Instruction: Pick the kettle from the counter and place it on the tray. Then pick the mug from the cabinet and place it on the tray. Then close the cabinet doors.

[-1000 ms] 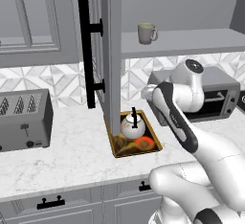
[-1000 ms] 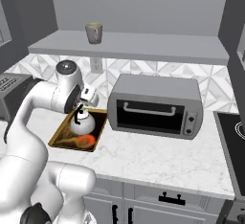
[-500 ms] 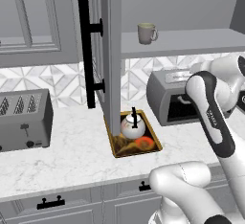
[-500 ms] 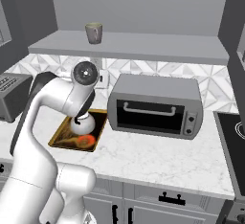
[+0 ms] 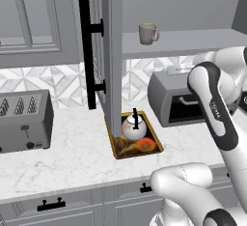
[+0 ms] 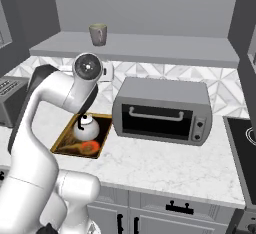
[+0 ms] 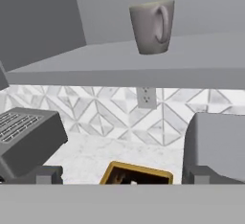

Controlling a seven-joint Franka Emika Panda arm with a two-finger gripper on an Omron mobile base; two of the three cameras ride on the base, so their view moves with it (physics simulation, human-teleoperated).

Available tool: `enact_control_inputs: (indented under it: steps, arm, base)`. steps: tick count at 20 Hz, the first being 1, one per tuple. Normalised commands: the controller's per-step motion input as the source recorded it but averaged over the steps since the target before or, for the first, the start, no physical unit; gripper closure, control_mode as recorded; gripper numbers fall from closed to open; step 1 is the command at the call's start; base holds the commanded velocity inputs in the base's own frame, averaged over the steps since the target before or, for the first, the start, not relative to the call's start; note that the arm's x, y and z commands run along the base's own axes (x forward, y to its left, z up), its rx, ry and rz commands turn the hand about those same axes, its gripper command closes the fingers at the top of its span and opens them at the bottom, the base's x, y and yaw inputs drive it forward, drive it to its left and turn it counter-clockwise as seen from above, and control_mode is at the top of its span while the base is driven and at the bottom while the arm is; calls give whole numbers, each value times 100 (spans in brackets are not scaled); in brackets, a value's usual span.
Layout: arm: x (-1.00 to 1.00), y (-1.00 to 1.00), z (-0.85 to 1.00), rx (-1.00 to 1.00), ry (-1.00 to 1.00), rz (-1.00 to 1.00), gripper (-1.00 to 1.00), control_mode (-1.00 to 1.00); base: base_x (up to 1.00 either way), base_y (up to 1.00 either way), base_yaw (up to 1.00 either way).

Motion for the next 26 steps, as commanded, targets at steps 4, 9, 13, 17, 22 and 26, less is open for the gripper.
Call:
enact_control_inputs:
  steps: [4,9,13,17,22,26]
  arm:
    - [20,0,48,-6,7,0,-100,-100]
    - [36,-1,58,-5,9,0,-100,-100]
    - [46,0,20,0,8,0,-100,-100]
    - [72,0,0,0,12,7,-100,-100]
    - [61,0,0,0,2,5,-100,-100]
    - [46,-3,4,0,0,0,-100,-100]
  base:
    - [0,0,0]
    - [0,0,0]
    - [0,0,0]
    - [0,0,0]
    - [0,0,0]
    - [0,0,0]
